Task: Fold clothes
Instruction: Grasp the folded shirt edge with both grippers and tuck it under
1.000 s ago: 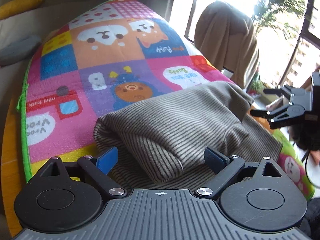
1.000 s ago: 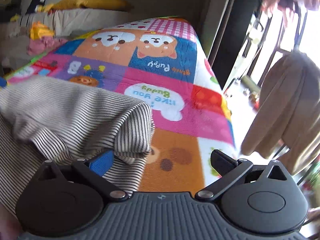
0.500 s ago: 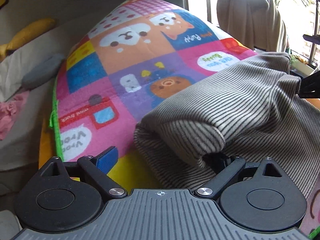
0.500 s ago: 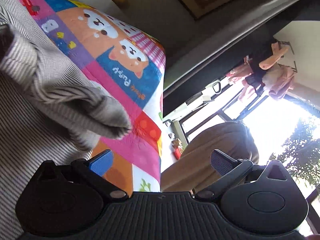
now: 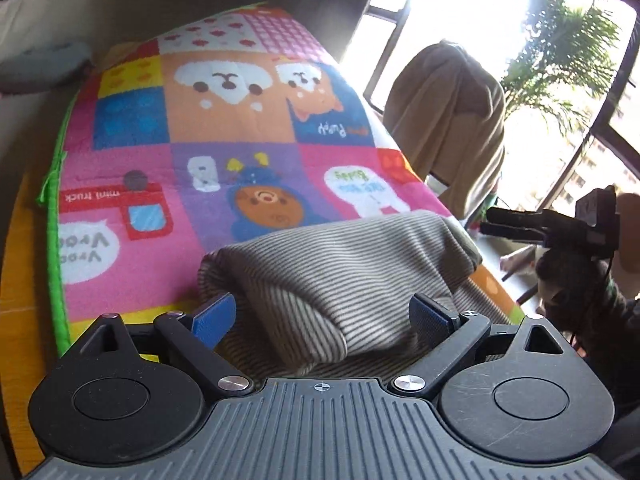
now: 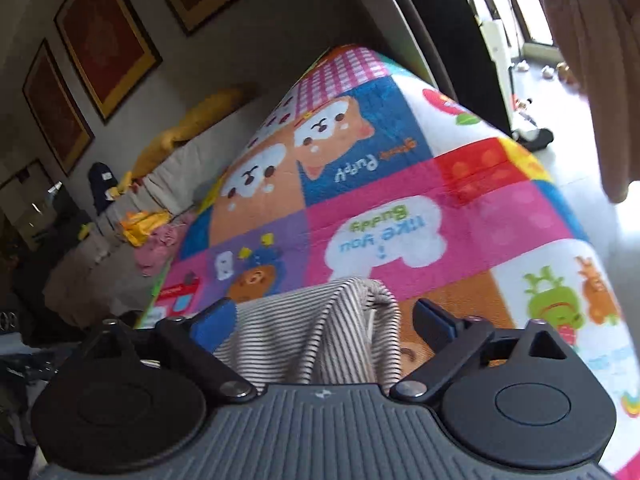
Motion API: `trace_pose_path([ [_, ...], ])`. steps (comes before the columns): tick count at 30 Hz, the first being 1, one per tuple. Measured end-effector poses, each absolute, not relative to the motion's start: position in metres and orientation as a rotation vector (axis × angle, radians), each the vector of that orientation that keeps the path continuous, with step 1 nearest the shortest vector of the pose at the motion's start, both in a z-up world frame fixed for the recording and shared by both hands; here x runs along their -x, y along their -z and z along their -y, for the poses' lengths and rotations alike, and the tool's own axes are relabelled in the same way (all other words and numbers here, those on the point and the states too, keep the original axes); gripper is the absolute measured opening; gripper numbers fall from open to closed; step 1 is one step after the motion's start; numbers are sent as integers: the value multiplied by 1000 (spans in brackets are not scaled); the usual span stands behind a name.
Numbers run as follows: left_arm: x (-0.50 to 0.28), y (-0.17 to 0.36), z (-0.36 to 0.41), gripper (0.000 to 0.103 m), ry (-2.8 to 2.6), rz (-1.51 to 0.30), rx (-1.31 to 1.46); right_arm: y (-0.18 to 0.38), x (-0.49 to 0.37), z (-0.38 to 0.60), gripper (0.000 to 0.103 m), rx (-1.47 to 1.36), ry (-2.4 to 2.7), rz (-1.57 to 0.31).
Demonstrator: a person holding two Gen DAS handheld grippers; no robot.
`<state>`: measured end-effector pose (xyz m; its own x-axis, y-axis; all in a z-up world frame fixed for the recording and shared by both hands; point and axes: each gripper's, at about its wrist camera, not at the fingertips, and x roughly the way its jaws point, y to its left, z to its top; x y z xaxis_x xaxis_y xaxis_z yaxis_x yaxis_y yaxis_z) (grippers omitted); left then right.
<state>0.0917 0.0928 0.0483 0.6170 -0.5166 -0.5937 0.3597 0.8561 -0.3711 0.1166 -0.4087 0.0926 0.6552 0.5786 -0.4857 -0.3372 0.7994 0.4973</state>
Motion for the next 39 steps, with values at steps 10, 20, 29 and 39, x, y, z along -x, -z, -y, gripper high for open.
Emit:
trace_pose_path([
  [10,-126,-1,-78,94,495,-888,288,-58,-117,348,77,-114,-567,-803],
  [20,-141,1,-72,86,474,-860,347,-57,-145,352,47,-193,-580,-777],
  [29,-127,-22,-65,47,485,-819,275,-79,-123,353,28,-132,-601,-727],
  [39,-59,-36,-55,52,582,-781,162,-91,-54,372,27,-79,-604,-699],
])
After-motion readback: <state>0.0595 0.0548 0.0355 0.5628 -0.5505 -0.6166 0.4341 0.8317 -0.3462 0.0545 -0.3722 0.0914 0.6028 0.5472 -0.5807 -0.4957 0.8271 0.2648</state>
